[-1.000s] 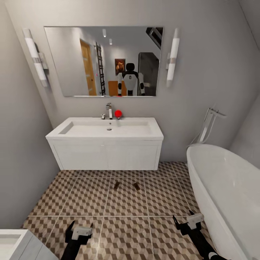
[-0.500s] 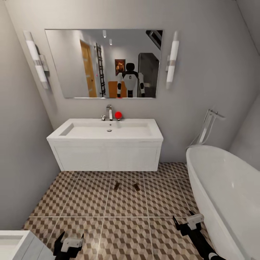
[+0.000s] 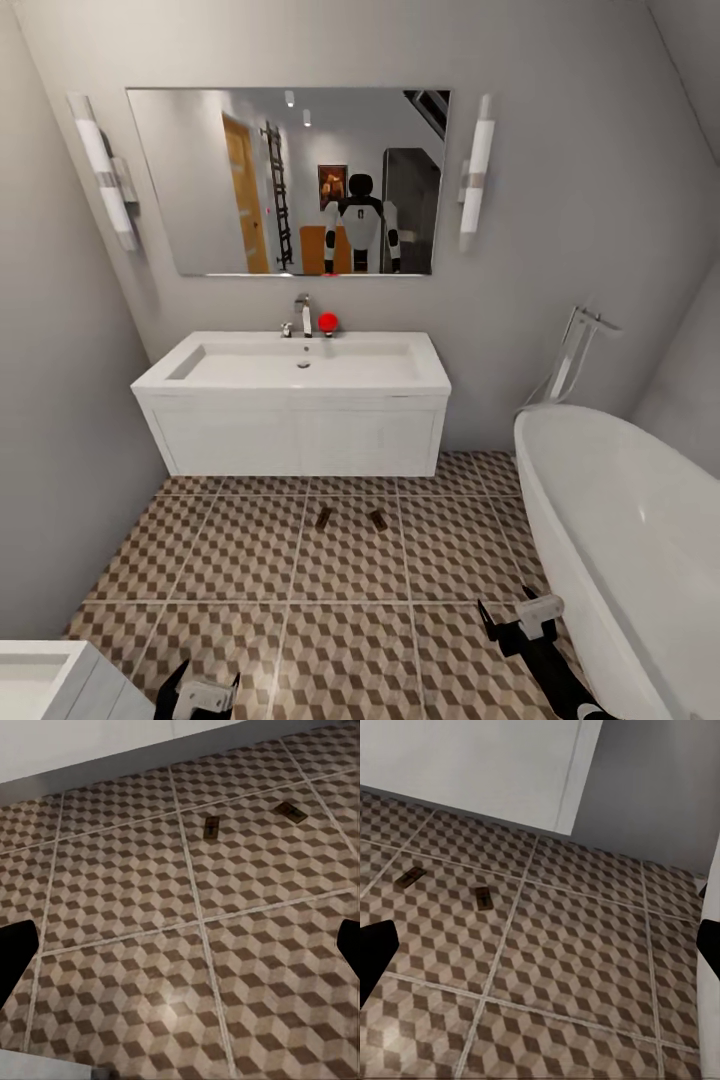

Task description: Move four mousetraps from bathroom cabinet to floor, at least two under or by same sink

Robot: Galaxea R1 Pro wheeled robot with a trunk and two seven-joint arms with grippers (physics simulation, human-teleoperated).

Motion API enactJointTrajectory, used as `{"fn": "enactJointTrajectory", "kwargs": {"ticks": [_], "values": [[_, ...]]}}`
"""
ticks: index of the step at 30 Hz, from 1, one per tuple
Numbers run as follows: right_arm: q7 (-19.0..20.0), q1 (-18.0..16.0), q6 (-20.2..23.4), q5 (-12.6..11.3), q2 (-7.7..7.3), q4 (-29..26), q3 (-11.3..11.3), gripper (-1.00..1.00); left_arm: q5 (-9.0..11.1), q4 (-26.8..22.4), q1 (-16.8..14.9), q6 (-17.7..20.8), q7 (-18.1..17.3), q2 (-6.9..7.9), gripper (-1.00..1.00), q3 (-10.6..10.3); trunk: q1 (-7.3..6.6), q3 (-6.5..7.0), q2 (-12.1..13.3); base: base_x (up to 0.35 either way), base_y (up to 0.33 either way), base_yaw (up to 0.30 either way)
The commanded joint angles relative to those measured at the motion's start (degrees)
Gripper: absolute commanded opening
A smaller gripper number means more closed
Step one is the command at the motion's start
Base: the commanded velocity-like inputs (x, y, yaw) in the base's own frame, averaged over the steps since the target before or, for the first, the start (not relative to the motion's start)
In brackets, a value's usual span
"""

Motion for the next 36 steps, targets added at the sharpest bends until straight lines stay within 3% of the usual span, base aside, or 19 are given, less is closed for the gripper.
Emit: {"fn": "enactJointTrajectory", "kwargs": {"ticks": [1,8,22,31,36], "values": [[0.51,0.37,-0.05,-0.64,0.12,0.05,0.17,1.00,0.56,0.19,-0.08,-0.25,-0.07,-0.15,1.00,-0.50,-0.22,0.12,0.37,0.000,0.000,0.000],[0.40,2.48,0.24,-0.66,1.07,0.07,0.11,1.00,0.61,0.21,-0.03,-0.18,-0.21,-0.51,1.00,-0.46,-1.76,1.38,3.18,0.000,0.000,0.000],[-0.40,7.46,0.91,-0.69,1.29,0.12,0.11,1.00,0.96,0.21,-0.03,-0.17,-0.17,-0.54,1.00,-0.41,-4.83,3.89,8.79,0.000,0.000,0.000],[-5.56,8.15,3.03,-0.69,1.52,0.08,0.11,1.00,0.97,0.19,-0.03,-0.17,-0.07,-0.55,1.00,-0.41,-6.81,5.51,12.40,0.000,0.000,0.000],[-6.49,8.18,4.16,-0.69,1.56,0.05,0.11,1.00,0.97,0.22,-0.03,-0.17,-0.06,-0.56,1.00,-0.41,-7.91,6.40,14.41,0.000,0.000,0.000]]}}
